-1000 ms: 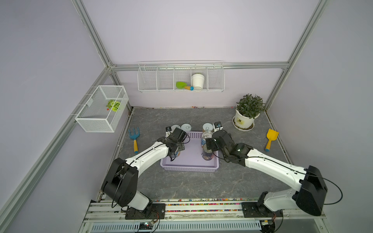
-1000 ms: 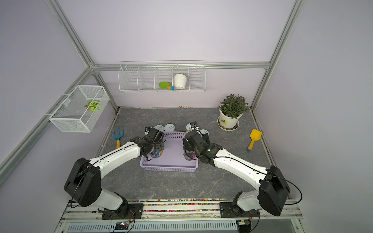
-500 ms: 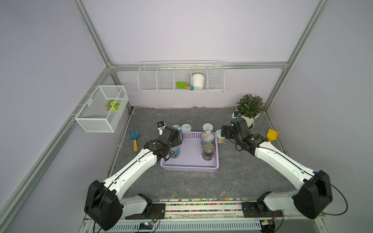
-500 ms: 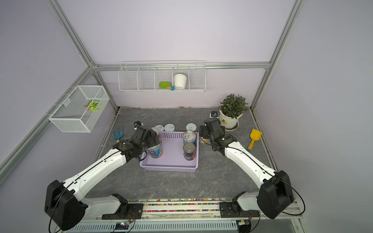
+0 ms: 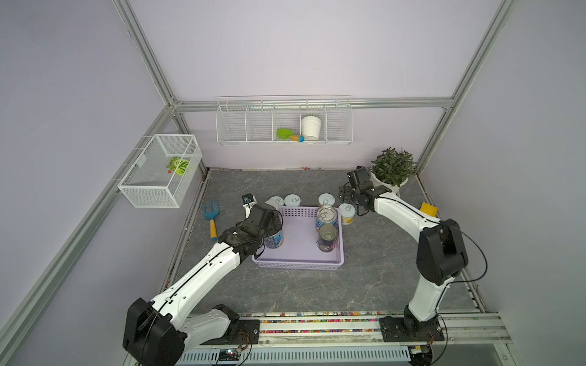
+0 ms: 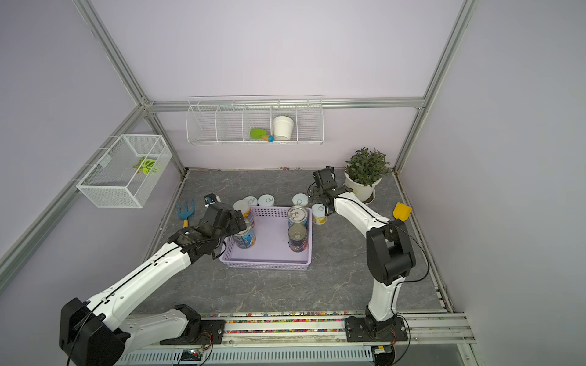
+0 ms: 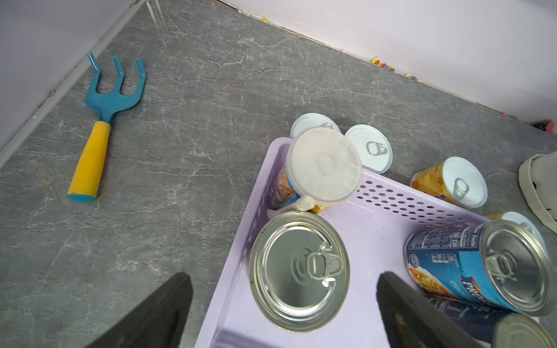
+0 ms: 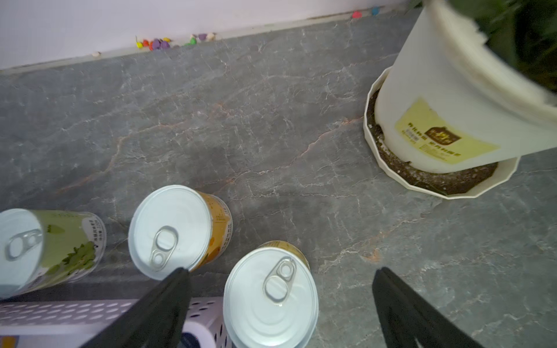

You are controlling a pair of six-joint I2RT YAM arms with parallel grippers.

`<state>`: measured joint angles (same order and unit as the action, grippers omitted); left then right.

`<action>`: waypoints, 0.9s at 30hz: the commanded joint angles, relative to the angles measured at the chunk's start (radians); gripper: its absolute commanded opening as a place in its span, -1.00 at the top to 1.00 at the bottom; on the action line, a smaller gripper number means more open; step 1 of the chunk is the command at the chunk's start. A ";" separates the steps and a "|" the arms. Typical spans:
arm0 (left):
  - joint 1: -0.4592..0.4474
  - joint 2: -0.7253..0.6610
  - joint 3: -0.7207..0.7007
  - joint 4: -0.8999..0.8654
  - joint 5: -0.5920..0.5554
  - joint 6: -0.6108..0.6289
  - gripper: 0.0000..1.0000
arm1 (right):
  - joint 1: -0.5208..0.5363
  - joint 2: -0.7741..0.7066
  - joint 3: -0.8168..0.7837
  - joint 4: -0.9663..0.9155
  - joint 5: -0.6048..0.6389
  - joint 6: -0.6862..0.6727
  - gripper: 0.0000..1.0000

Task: Put the canned food in the basket
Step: Move the canned food to the center of the board.

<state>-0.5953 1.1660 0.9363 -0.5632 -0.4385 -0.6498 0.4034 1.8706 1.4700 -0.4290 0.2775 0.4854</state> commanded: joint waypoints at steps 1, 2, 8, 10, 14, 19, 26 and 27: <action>0.005 0.004 -0.009 0.011 -0.016 0.015 -1.00 | -0.005 0.054 0.044 -0.048 -0.028 0.016 -0.96; 0.004 0.004 -0.010 0.011 -0.014 0.015 -1.00 | -0.006 0.074 0.060 -0.054 -0.034 0.016 -0.96; 0.005 0.011 -0.010 0.014 -0.013 0.016 -1.00 | -0.009 0.147 0.116 -0.108 -0.053 0.023 -0.96; 0.005 0.011 -0.012 0.017 -0.013 0.016 -1.00 | -0.008 0.145 0.099 -0.100 -0.060 0.028 -0.95; 0.005 0.011 -0.014 0.017 -0.011 0.017 -1.00 | -0.009 0.140 0.059 -0.096 -0.068 0.035 -0.95; 0.005 0.003 -0.017 0.017 -0.007 0.016 -1.00 | -0.008 0.127 0.002 -0.095 -0.067 0.042 -0.95; 0.004 -0.003 -0.024 0.020 -0.006 0.013 -1.00 | -0.009 0.089 -0.086 -0.097 -0.026 0.048 -0.94; 0.004 -0.003 -0.024 0.022 -0.005 0.013 -1.00 | -0.012 0.078 -0.102 -0.096 -0.019 0.048 -0.94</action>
<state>-0.5953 1.1706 0.9257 -0.5507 -0.4412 -0.6495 0.3912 1.9709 1.4330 -0.4168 0.2325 0.5465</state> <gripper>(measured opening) 0.999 0.971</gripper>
